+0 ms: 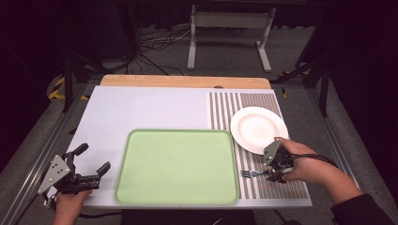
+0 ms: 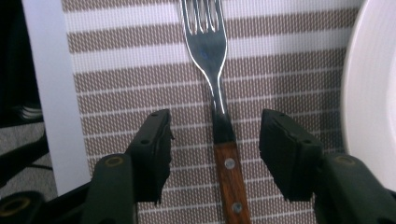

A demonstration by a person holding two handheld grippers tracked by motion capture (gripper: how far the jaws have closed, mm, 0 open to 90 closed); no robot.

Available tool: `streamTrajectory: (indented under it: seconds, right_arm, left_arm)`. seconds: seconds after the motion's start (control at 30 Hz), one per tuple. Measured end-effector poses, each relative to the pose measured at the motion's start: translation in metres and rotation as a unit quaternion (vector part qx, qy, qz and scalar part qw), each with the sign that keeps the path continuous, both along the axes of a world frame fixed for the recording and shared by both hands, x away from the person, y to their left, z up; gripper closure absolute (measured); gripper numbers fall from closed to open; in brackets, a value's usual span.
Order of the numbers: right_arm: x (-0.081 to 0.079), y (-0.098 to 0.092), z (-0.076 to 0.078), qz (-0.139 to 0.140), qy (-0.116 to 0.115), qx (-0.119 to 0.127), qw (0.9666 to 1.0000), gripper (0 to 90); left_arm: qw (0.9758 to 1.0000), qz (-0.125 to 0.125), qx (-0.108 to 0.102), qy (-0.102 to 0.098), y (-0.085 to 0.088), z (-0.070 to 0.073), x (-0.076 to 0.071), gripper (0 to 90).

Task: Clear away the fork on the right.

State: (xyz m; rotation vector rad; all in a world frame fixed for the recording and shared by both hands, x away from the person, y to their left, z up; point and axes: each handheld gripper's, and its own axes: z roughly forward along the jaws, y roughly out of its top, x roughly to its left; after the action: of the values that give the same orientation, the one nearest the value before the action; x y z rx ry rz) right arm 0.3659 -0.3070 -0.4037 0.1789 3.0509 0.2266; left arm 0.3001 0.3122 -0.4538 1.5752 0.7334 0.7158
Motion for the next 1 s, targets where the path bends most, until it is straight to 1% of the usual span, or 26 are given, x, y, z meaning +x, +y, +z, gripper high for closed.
streamTrajectory:
  seconds: [0.07, 0.13, 0.17, 0.2, 0.27, 0.33, 0.37, 0.43, 0.5, 0.53, 0.57, 0.6, 0.63, 0.67, 0.77, 0.9, 1.0]
  right_arm:
    - [0.0015, -0.0009, -0.0016, 0.004, 0.001, -0.008, 1.0000, 49.5]
    - [0.0023, -0.0008, -0.0029, 0.005, 0.000, -0.010, 0.9999, 50.3]
    - [0.0045, -0.0008, -0.0047, 0.013, 0.000, -0.011, 0.9999, 51.7]
    - [0.0035, -0.0008, -0.0047, 0.006, 0.004, -0.016, 0.9999, 52.5]
    - [0.0050, -0.0003, -0.0065, 0.009, 0.006, -0.023, 0.9997, 54.6]
    - [0.0061, 0.0004, -0.0081, 0.016, 0.010, -0.033, 0.9993, 60.4]
    - [0.0058, 0.0009, -0.0080, 0.014, 0.010, -0.042, 0.9990, 62.7]
    - [0.0074, 0.0017, -0.0078, 0.023, 0.012, -0.049, 0.9985, 65.7]
    - [0.0076, 0.0022, -0.0082, 0.021, 0.016, -0.056, 0.9981, 70.0]
    - [0.0079, 0.0024, -0.0087, 0.022, 0.015, -0.057, 0.9980, 70.6]
    - [0.0082, 0.0027, -0.0093, 0.022, 0.016, -0.055, 0.9981, 72.9]
    - [0.0087, 0.0033, -0.0085, 0.028, 0.018, -0.061, 0.9976, 76.5]
    - [0.0087, 0.0033, -0.0085, 0.028, 0.018, -0.061, 0.9976, 76.5]
    - [0.0084, 0.0038, -0.0085, 0.027, 0.018, -0.066, 0.9973, 76.9]
    - [0.0089, 0.0045, -0.0091, 0.033, 0.019, -0.067, 0.9970, 77.5]
    - [0.0087, 0.0051, -0.0090, 0.048, 0.020, -0.070, 0.9962, 78.1]
    - [0.0087, 0.0051, -0.0090, 0.048, 0.020, -0.070, 0.9962, 78.1]
  left_arm:
    - [1.0000, 0.000, 0.000, 0.000, -0.0001, 0.0000, -0.0001, 0.0]
    - [1.0000, 0.000, 0.000, 0.000, -0.0001, 0.0000, 0.0000, 0.0]
    - [1.0000, 0.000, 0.000, 0.000, 0.0000, -0.0001, 0.0000, 0.0]
    - [1.0000, 0.000, 0.000, 0.000, 0.0000, -0.0001, 0.0001, 0.0]
    - [1.0000, 0.000, 0.001, 0.000, -0.0001, -0.0001, 0.0000, 0.0]
    - [1.0000, 0.000, 0.000, 0.000, -0.0001, -0.0001, 0.0000, 0.0]
    - [1.0000, 0.000, 0.000, 0.000, -0.0001, -0.0001, 0.0000, 0.0]
    - [1.0000, 0.000, 0.001, 0.000, -0.0001, -0.0001, 0.0000, 0.0]
    - [1.0000, 0.000, 0.000, 0.000, -0.0001, -0.0001, 0.0000, 0.0]
    - [1.0000, 0.000, 0.001, 0.001, -0.0001, 0.0000, -0.0001, 0.0]
    - [1.0000, 0.000, 0.001, 0.001, -0.0001, 0.0000, -0.0001, 0.0]
    - [1.0000, -0.001, 0.001, 0.001, -0.0002, 0.0000, -0.0002, 0.0]
    - [1.0000, -0.001, 0.001, 0.001, -0.0002, 0.0000, -0.0002, 0.0]
    - [1.0000, -0.001, 0.001, 0.001, -0.0003, 0.0000, -0.0002, 0.0]
    - [1.0000, -0.001, 0.002, 0.001, -0.0002, -0.0001, -0.0001, 0.0]
    - [1.0000, 0.000, 0.001, 0.000, -0.0002, 0.0000, -0.0002, 0.0]
    - [1.0000, -0.001, 0.001, 0.001, -0.0002, -0.0001, -0.0001, 0.0]
